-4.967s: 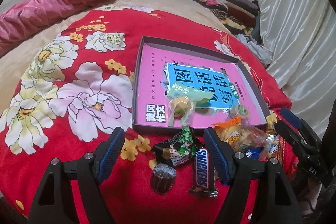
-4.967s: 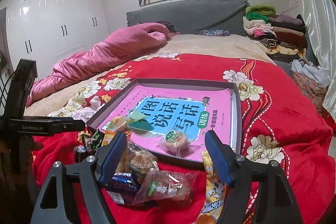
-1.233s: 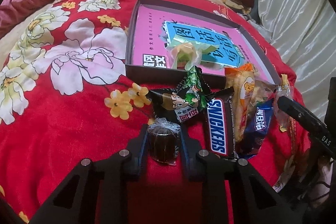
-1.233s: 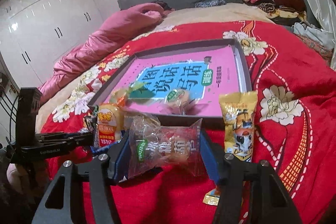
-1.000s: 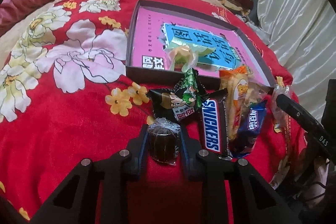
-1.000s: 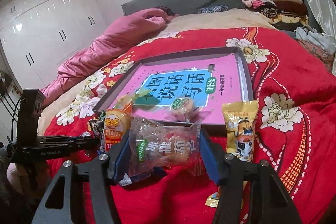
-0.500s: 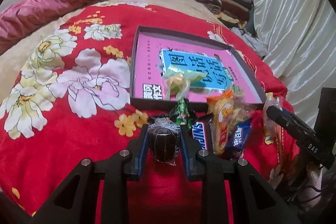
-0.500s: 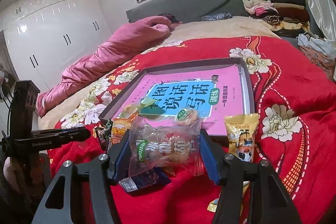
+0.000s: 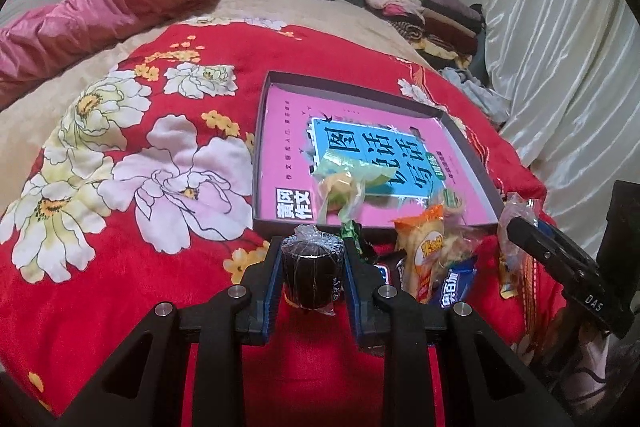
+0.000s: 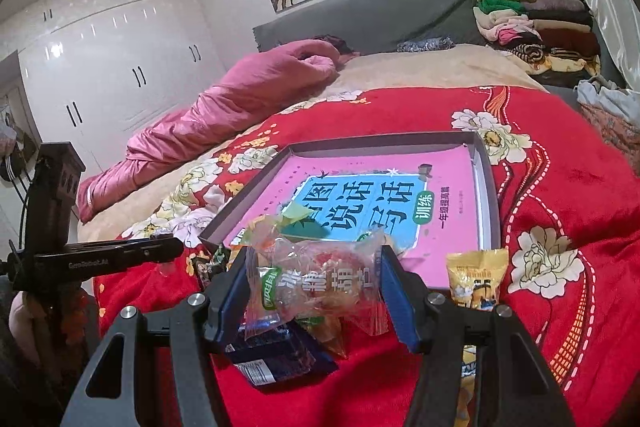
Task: Organize snacks
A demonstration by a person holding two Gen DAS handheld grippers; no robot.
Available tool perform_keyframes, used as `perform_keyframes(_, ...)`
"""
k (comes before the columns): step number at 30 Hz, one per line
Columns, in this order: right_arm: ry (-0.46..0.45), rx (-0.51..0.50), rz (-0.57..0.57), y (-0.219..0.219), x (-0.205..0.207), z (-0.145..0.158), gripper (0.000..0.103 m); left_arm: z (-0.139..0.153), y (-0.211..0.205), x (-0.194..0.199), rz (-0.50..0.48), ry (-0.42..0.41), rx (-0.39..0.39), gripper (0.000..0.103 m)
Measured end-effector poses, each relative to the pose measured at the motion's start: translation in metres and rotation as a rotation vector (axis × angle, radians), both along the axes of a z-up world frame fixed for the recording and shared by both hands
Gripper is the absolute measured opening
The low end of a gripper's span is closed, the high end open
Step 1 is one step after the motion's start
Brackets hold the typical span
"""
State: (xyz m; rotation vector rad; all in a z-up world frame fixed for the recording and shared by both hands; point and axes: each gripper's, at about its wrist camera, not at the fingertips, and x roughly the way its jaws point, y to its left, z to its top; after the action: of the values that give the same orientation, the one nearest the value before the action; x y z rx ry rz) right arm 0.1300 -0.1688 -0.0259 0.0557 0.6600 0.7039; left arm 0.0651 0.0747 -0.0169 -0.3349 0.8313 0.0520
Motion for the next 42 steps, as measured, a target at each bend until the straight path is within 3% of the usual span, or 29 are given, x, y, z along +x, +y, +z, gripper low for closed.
perform_keyframes(17, -0.014, 0.065, -0.038, -0.011, 0.018, 0.011, 0.061, 0.005, 0.001, 0.017, 0.023, -0.018, 0.014, 0.028)
perform_keyframes(42, -0.049, 0.056, -0.059, -0.009, 0.041, 0.015, 0.061, 0.005, 0.004, 0.049, 0.054, -0.022, 0.022, 0.028)
